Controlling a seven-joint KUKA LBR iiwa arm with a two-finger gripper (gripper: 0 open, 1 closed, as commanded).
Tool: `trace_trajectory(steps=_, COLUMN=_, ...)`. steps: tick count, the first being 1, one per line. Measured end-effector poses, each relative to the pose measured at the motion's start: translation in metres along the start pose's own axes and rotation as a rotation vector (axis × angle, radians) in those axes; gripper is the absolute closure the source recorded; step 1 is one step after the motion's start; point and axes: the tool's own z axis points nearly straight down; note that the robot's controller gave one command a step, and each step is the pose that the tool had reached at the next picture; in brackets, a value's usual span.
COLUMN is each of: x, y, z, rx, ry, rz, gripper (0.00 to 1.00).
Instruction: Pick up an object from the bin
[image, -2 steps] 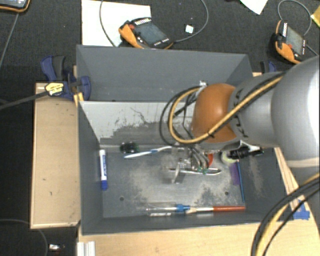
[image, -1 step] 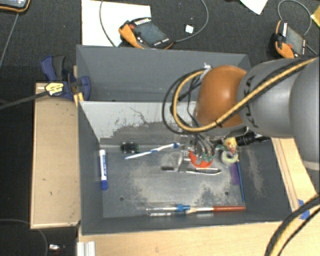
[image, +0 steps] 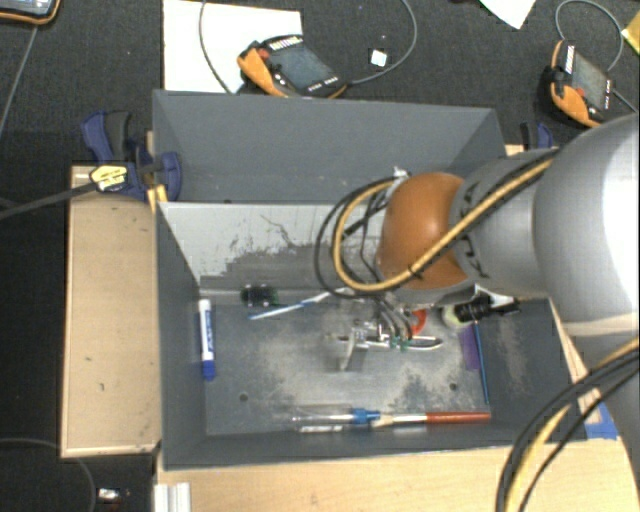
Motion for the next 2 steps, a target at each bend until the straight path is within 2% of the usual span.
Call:
trace_trajectory(steps=1, x=-0.002, y=-0.013, z=-0.006, rx=-0.004, ry=-0.018, rz=0.11, gripper=0.0)
trace_trajectory(steps=2, x=-0.002, y=0.0, z=-0.003, rx=-0.002, ry=-0.008, rz=0.008, gripper=1.0)
